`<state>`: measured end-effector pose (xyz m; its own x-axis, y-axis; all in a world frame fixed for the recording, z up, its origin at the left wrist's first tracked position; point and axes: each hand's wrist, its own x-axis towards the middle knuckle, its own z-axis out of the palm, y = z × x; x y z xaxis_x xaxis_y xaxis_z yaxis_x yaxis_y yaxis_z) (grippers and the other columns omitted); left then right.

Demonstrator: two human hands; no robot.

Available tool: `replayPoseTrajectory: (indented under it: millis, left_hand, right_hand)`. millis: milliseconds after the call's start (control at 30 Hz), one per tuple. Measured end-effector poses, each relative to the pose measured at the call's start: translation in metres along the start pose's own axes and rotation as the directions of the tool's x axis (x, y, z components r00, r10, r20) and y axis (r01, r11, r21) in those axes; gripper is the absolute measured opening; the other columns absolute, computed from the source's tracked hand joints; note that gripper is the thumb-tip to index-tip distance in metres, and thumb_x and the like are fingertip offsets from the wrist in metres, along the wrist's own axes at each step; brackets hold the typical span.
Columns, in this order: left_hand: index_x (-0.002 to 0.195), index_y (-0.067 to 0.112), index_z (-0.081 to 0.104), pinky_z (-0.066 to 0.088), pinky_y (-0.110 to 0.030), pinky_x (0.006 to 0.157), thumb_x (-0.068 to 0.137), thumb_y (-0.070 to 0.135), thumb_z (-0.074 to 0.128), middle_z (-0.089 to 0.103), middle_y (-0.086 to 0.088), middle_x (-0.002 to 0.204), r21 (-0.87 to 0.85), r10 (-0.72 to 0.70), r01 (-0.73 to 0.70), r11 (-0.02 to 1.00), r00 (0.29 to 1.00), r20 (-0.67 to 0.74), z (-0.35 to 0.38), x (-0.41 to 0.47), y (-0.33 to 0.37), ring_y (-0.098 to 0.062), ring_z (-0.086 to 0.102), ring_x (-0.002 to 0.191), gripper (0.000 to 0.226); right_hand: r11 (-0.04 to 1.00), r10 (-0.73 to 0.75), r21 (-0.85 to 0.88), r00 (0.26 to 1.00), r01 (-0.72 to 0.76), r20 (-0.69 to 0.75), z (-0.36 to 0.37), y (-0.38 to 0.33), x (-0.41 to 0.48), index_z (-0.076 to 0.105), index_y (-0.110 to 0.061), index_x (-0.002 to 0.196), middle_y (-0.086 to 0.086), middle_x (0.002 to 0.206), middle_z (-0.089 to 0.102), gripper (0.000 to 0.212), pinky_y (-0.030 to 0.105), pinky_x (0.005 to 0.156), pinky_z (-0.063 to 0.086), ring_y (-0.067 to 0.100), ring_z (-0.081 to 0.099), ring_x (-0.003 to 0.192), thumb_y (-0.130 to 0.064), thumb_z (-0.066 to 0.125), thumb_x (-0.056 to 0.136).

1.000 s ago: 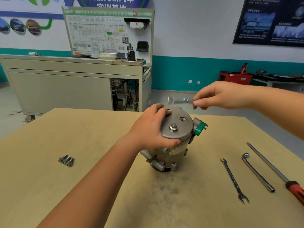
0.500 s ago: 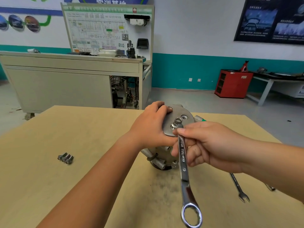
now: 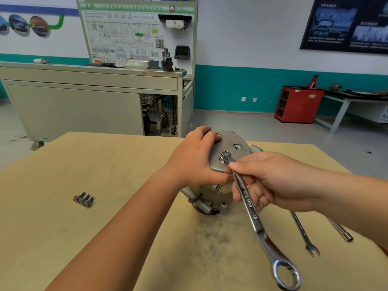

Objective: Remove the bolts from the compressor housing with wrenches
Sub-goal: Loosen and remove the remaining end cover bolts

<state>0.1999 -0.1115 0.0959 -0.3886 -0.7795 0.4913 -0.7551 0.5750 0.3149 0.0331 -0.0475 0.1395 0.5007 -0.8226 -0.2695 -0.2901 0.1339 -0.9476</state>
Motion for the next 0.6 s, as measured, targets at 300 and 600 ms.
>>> replayPoseTrajectory:
  millis: [300, 600]
  left_hand:
    - [0.137, 0.017, 0.042, 0.027, -0.022, 0.093, 0.066, 0.056, 0.078, 0.034, -0.003, 0.144, 0.026, -0.006, 0.006, 1.0, 1.0, 0.024, 0.001, 0.001, -0.005, -0.019, 0.032, 0.129, 0.088]
    - [0.136, 0.017, 0.042, 0.027, -0.021, 0.093, 0.066, 0.055, 0.078, 0.034, -0.003, 0.143, 0.031, -0.018, 0.017, 0.999, 0.999, 0.028, 0.001, 0.0, -0.007, -0.019, 0.033, 0.129, 0.087]
  right_hand:
    - [0.402, -0.023, -0.911, 0.993, -0.094, -0.113, -0.07, -0.06, 0.015, 0.065, -0.031, 0.079, -0.014, 0.065, 0.063, 0.037, 0.019, 0.066, 0.042, 0.001, 0.057, 0.063, -0.061, 0.047, 0.067]
    - [0.776, -0.216, -0.627, 0.963, 0.07, -0.159, -0.067, -0.047, 0.009, 0.06, -0.016, 0.091, -0.005, 0.077, 0.072, 0.019, 0.025, 0.067, 0.058, 0.009, 0.071, 0.073, -0.025, 0.044, 0.096]
